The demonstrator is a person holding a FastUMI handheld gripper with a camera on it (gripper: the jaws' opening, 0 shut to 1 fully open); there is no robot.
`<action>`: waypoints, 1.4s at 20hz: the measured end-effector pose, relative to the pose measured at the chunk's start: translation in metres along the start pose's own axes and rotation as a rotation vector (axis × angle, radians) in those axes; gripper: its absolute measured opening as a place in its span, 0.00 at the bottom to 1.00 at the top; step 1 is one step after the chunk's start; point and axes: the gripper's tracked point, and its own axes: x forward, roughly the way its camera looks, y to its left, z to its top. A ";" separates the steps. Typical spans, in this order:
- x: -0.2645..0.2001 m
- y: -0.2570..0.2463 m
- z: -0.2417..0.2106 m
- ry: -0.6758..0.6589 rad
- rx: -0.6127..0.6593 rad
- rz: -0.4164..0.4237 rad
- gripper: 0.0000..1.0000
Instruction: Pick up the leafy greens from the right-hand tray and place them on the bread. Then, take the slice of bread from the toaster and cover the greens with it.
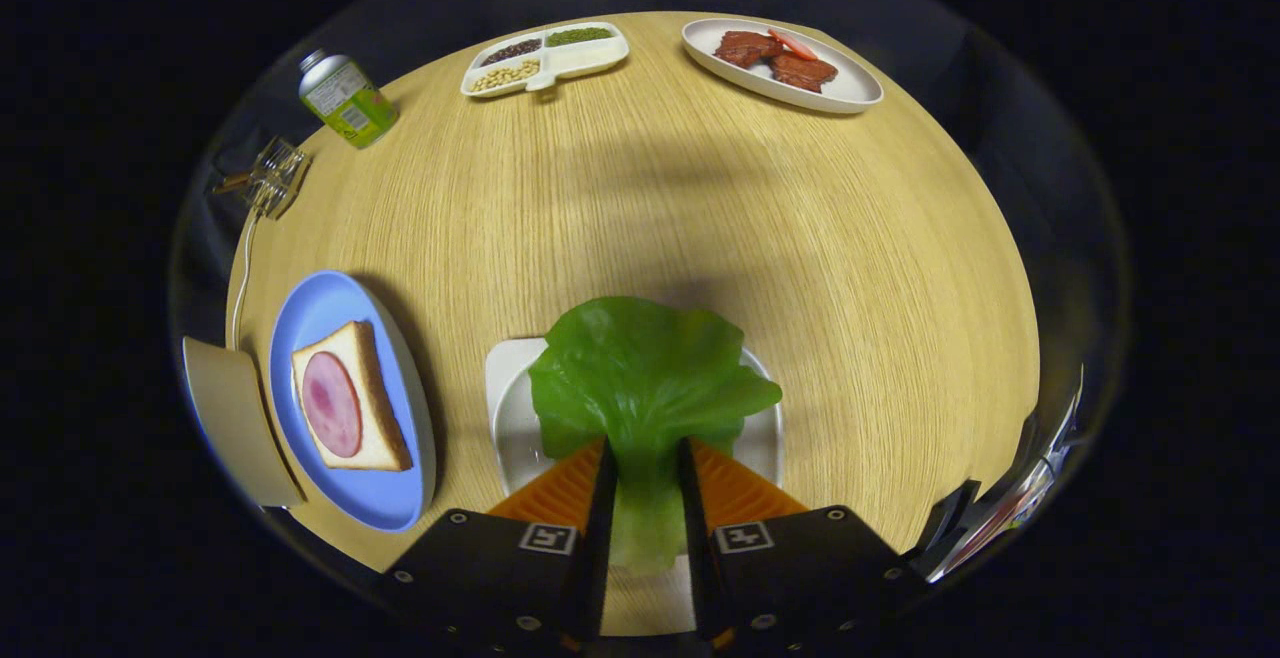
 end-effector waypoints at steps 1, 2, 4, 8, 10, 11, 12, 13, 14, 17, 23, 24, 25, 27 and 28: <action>-0.001 -0.001 0.000 -0.003 0.000 0.002 0.30; -0.002 -0.003 0.001 -0.005 0.003 0.004 0.21; -0.002 0.001 0.000 -0.001 0.038 0.030 0.11; -0.022 0.013 0.002 -0.015 0.089 0.102 0.04; -0.037 0.019 0.002 -0.029 0.071 0.122 0.04; -0.044 0.026 0.000 -0.035 0.059 0.134 0.04; -0.052 0.033 0.002 -0.045 0.049 0.147 0.04; -0.060 0.042 0.004 -0.055 0.032 0.166 0.04; -0.067 0.051 0.006 -0.065 0.017 0.177 0.04; -0.081 0.083 0.011 -0.085 -0.045 0.230 0.04; -0.088 0.147 0.014 -0.076 -0.155 0.300 0.04; -0.087 0.159 0.014 -0.076 -0.167 0.313 0.04; -0.085 0.169 0.014 -0.073 -0.178 0.317 0.04; -0.082 0.184 0.015 -0.059 -0.194 0.321 0.04; -0.080 0.192 0.017 -0.052 -0.199 0.322 0.04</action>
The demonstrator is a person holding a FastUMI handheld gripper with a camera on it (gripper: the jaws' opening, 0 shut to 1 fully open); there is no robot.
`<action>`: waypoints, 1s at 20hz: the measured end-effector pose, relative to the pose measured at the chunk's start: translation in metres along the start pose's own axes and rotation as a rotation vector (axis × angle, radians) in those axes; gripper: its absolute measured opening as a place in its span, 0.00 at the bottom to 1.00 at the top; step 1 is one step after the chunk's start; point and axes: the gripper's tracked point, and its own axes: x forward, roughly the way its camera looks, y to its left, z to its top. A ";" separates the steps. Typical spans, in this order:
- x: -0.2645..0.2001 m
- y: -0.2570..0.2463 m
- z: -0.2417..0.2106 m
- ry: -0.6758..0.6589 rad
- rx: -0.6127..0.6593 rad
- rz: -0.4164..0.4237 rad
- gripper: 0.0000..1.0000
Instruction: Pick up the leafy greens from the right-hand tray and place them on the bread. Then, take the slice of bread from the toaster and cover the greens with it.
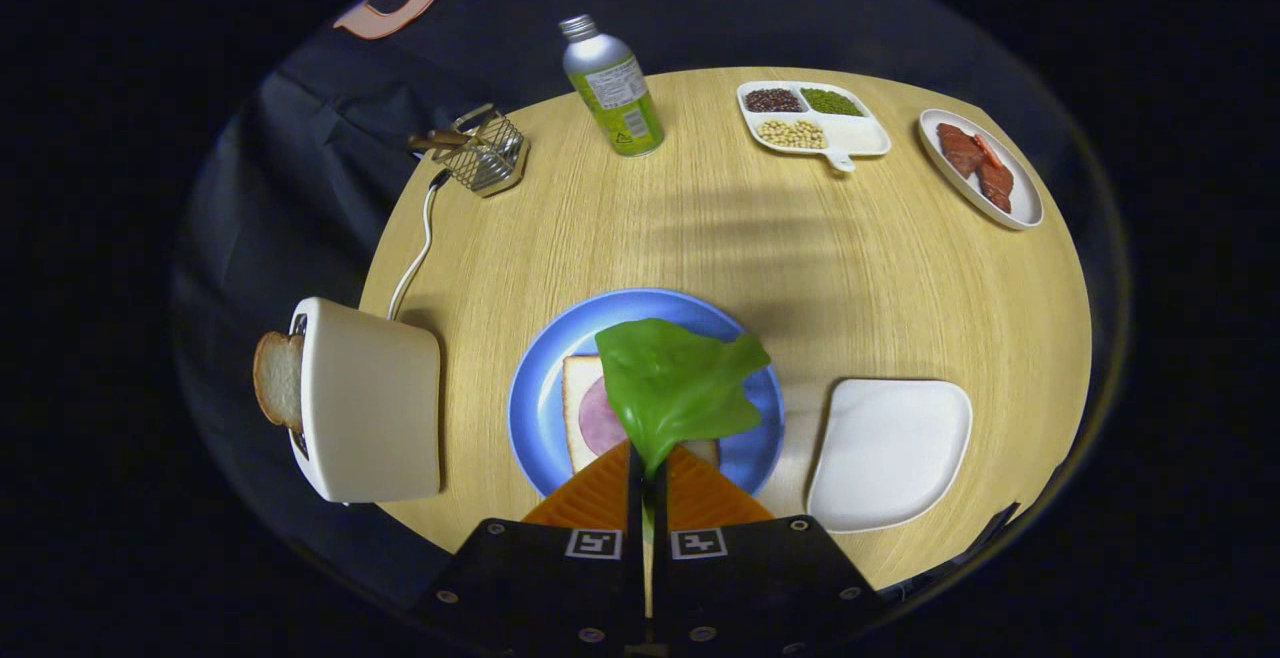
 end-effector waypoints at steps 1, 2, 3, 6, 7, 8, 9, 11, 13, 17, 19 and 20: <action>0.005 0.004 0.001 0.003 -0.008 0.000 0.04; 0.009 0.008 0.002 0.007 -0.017 -0.003 0.04; 0.012 0.011 0.003 0.012 -0.030 -0.003 0.05; 0.019 0.013 0.007 0.019 -0.057 -0.020 0.11; 0.020 0.013 0.007 0.018 -0.061 -0.034 0.12; 0.023 0.011 0.007 0.017 -0.065 -0.051 0.15; 0.024 0.010 0.007 0.019 -0.071 -0.062 0.17; 0.027 0.011 0.006 0.020 -0.084 -0.066 0.22; 0.027 0.014 0.009 0.007 -0.100 -0.064 0.35; 0.022 0.004 0.013 -0.010 -0.120 -0.134 0.55; 0.015 0.007 0.014 -0.012 -0.118 -0.148 0.59; 0.008 0.011 0.015 -0.014 -0.112 -0.146 0.61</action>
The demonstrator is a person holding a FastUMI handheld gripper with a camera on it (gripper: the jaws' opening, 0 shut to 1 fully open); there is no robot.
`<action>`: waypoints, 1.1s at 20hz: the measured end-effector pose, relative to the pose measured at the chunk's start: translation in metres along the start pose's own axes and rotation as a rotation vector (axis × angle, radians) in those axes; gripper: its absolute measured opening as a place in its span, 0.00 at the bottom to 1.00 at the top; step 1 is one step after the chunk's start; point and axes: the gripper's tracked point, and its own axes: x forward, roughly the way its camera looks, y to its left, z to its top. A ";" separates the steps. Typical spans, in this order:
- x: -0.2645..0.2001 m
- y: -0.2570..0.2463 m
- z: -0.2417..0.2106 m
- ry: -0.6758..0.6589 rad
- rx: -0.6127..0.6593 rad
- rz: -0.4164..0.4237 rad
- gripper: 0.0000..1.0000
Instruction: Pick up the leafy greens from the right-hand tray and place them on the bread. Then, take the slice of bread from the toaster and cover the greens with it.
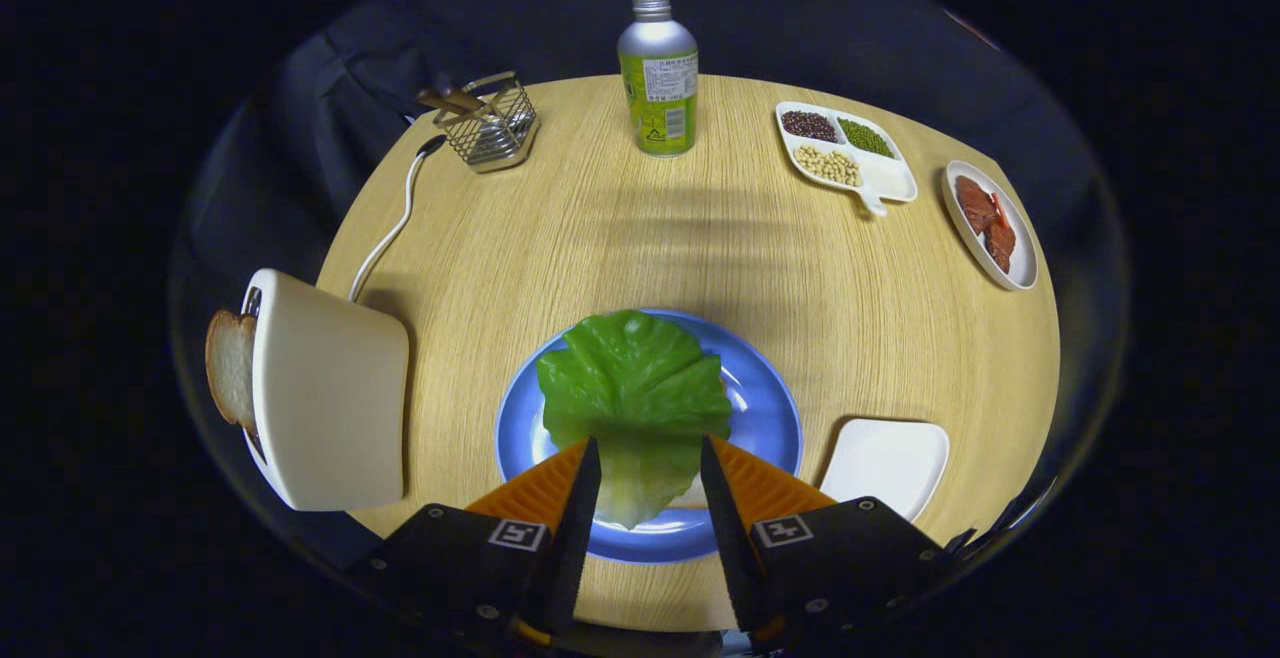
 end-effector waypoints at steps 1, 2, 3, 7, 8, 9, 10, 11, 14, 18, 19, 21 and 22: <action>-0.008 0.007 0.002 -0.010 0.008 0.021 0.63; -0.016 0.016 0.007 -0.023 0.020 0.046 0.66; -0.025 0.026 0.013 -0.041 0.031 0.067 0.68; -0.062 0.050 0.033 -0.089 0.024 0.079 0.82; -0.069 0.055 0.038 -0.097 0.012 0.076 0.86; -0.078 0.063 0.037 -0.097 -0.002 0.077 0.88; -0.086 0.074 0.038 -0.092 -0.012 0.083 0.90; -0.093 0.086 0.039 -0.086 -0.019 0.097 0.91; -0.111 0.129 0.041 -0.067 -0.025 0.159 0.93; -0.121 0.178 0.047 -0.055 -0.075 0.202 0.94; -0.123 0.190 0.048 -0.052 -0.084 0.215 0.94; -0.124 0.212 0.051 -0.045 -0.101 0.235 0.94; -0.122 0.219 0.052 -0.039 -0.104 0.234 0.93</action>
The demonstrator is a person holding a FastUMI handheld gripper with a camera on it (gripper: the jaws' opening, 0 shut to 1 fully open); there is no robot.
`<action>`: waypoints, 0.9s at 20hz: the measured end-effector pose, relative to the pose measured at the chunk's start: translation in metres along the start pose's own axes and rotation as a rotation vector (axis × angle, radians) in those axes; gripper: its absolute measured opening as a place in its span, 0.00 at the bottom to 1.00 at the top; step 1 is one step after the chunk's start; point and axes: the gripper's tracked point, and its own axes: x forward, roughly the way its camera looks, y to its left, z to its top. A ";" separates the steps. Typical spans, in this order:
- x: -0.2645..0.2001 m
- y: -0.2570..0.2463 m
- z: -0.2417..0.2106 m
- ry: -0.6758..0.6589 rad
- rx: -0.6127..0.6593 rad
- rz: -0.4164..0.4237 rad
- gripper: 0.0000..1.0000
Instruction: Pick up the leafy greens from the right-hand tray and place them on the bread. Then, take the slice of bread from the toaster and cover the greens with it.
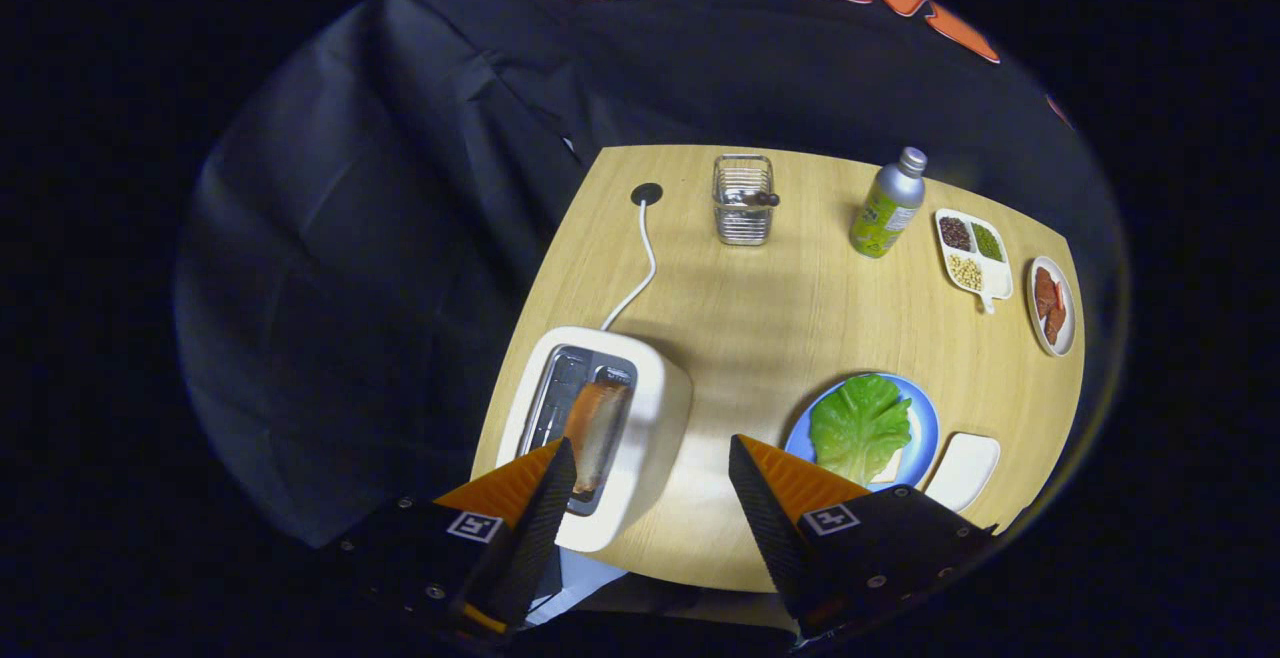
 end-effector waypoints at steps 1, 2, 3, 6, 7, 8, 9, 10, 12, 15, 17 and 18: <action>0.005 0.005 0.001 0.010 0.001 -0.001 0.93; 0.010 0.011 0.000 0.022 0.005 0.001 0.92; 0.014 0.017 -0.001 0.036 0.007 0.004 0.91; 0.027 0.025 -0.003 0.069 -0.008 -0.014 0.84; 0.031 0.029 -0.006 0.078 -0.014 -0.020 0.83; 0.036 0.029 -0.007 0.089 -0.017 -0.030 0.81; 0.040 0.031 -0.009 0.098 -0.017 -0.035 0.79; 0.045 0.031 -0.010 0.106 -0.014 -0.045 0.75; 0.052 0.028 -0.014 0.117 -0.023 -0.072 0.68; 0.060 0.028 -0.020 0.135 -0.010 -0.091 0.53; 0.064 0.024 -0.023 0.140 -0.006 -0.118 0.42; 0.068 0.025 -0.025 0.144 0.000 -0.121 0.35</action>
